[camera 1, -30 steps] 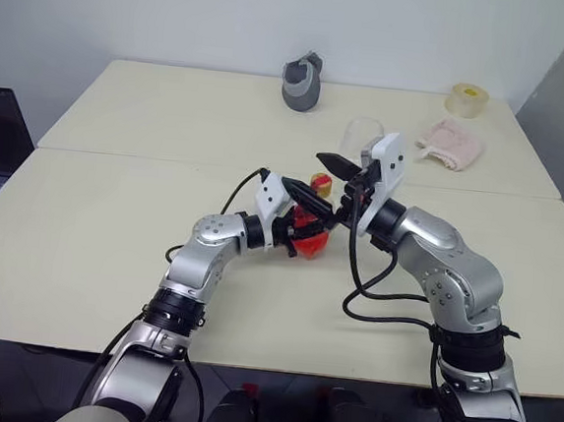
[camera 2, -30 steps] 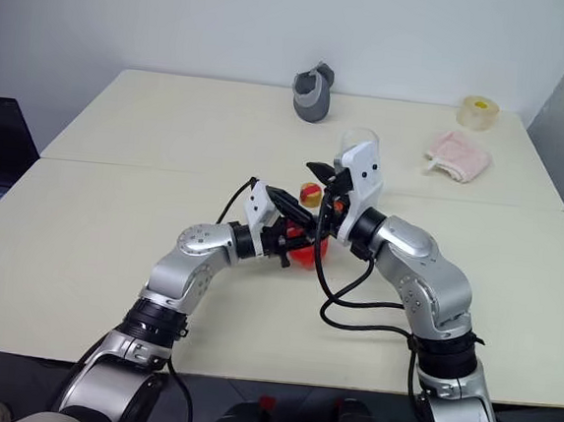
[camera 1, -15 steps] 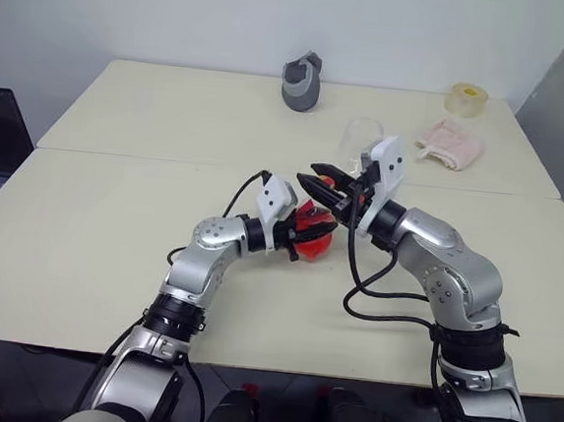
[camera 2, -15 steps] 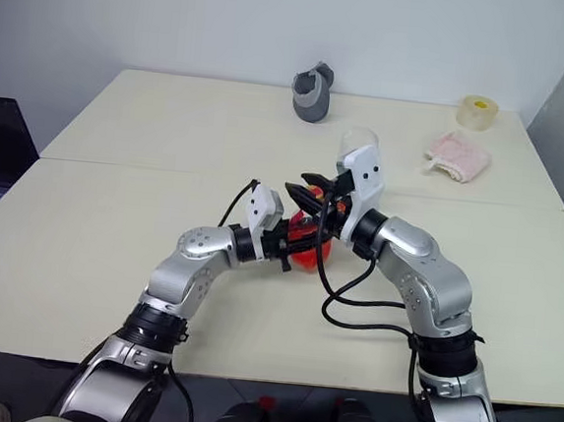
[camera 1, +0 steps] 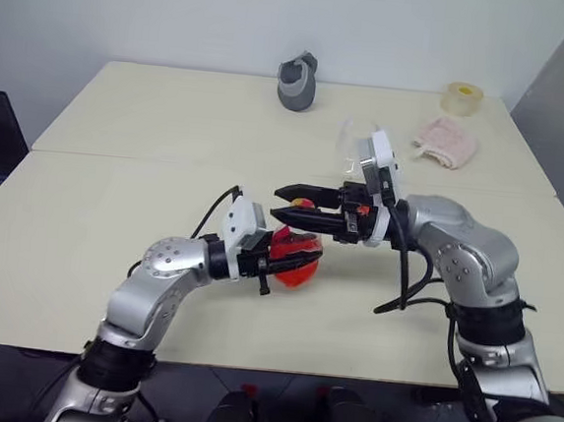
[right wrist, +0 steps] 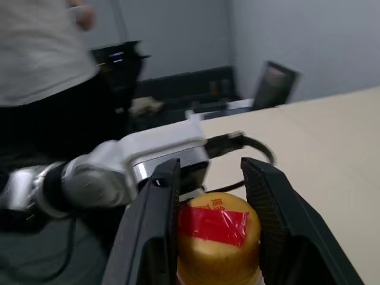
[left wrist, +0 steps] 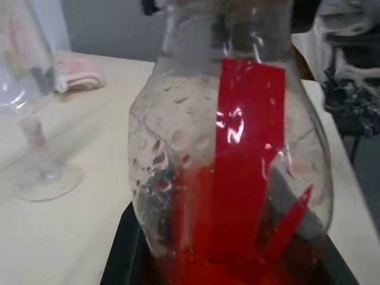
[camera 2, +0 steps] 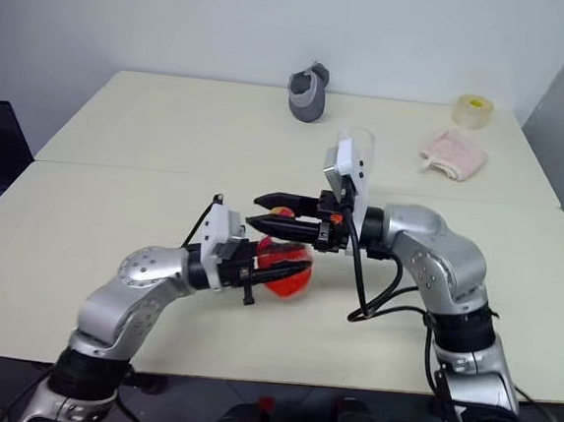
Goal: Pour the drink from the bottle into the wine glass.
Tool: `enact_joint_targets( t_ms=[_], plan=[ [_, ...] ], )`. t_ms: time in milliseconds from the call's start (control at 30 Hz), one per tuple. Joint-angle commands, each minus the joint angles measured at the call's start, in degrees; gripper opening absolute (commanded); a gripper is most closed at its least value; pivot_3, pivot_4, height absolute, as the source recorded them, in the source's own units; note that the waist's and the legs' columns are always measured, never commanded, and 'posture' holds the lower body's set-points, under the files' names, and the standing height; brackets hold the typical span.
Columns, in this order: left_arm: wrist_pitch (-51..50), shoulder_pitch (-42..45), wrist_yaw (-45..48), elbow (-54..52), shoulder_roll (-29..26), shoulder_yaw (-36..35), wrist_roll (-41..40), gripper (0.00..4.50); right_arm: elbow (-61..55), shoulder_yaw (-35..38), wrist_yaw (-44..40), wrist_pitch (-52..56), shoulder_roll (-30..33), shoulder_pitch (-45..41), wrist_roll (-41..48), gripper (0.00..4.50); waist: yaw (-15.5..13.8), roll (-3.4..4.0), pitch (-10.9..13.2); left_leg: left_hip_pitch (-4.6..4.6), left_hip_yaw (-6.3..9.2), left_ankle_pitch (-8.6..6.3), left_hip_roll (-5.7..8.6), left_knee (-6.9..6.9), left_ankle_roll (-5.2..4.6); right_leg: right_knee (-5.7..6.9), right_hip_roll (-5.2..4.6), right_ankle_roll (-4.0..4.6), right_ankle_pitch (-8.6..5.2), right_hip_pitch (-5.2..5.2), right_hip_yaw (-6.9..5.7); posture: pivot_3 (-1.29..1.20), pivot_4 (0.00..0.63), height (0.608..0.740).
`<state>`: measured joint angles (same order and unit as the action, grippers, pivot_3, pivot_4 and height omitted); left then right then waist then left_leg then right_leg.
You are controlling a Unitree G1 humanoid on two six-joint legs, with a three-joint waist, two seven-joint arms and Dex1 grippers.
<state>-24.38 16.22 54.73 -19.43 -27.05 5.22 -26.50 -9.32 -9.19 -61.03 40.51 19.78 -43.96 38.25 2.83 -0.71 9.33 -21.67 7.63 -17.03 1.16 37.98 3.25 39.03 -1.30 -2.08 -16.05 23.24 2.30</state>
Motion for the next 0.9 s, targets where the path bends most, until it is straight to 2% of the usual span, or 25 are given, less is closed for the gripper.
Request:
enact_joint_targets(
  t_ms=[33, 100, 200, 367, 467, 667, 900],
  plan=[
    [-2.17, -0.98, -0.54, -5.32, -1.39, -1.33, -3.22, 1.34, 2.89, -2.22, -7.80, -4.69, -0.63, -3.37, -0.34, 1.29, 0.11, 0.00, 0.00, 0.00, 0.01, 0.00, 0.01, 0.00, 0.00, 0.01, 0.00, 0.00, 0.00, -0.01, 0.00, 0.00, 0.150, 0.740],
    [-2.81, -1.69, -1.54, -6.24, -1.64, -1.67, -3.61, 1.34, 4.02, -1.99, -8.73, -5.03, -0.72, -3.95, -0.34, 1.29, 0.02, 0.00, 0.00, -0.01, 0.01, 0.00, 0.02, 0.00, 0.00, -0.01, 0.00, 0.00, 0.00, 0.00, 0.00, 0.00, 0.150, 0.740],
    [-3.24, -1.91, -3.32, -6.32, -1.51, -2.43, -3.80, 1.34, 2.65, -0.71, -8.36, -4.05, -0.32, -3.17, 0.71, 2.25, -0.16, 0.00, 0.00, -0.06, 0.02, 0.02, 0.03, 0.02, 0.04, -0.03, -0.05, 0.00, 0.00, 0.02, 0.00, 0.00, 0.150, 0.740],
    [-4.13, -2.21, -6.45, -4.17, -2.26, -5.58, -4.06, 1.34, -7.14, 3.99, -2.14, 0.73, 3.36, 2.85, 4.03, 3.97, -0.64, 0.01, 0.00, -0.08, 0.05, 0.03, 0.01, 0.01, 0.06, -0.04, -0.07, 0.00, 0.00, 0.03, -0.01, 0.00, 0.150, 0.740],
    [-3.30, -2.40, -7.82, -1.90, -1.97, -5.93, -2.92, 1.34, -10.54, 6.67, 4.54, 2.19, 3.35, 5.33, 4.53, 3.97, -0.96, 0.01, 0.00, -0.08, 0.04, 0.02, 0.01, 0.01, 0.05, -0.04, -0.08, 0.00, 0.00, 0.03, 0.00, 0.00, 0.150, 0.740],
    [-0.83, 2.59, -10.42, 4.34, 1.95, -4.11, -0.53, 1.34, -12.02, 5.51, 18.03, 0.24, -0.51, 4.72, -1.99, 3.97, -0.98, 0.01, 0.01, -0.07, 0.01, 0.03, 0.02, 0.00, 0.06, 0.00, -0.03, 0.00, 0.00, 0.04, 0.00, 0.00, 0.150, 0.740],
    [3.93, 9.65, -8.79, 12.99, 4.74, -2.05, 2.62, 1.34, -8.88, 2.51, 23.35, -1.77, -4.76, 0.91, -6.88, 3.97, -0.96, 0.01, 0.00, -0.10, -0.02, 0.10, 0.05, 0.01, 0.19, -0.03, -0.06, 0.00, 0.00, 0.07, 0.01, 0.00, 0.150, 0.740]
  ],
)
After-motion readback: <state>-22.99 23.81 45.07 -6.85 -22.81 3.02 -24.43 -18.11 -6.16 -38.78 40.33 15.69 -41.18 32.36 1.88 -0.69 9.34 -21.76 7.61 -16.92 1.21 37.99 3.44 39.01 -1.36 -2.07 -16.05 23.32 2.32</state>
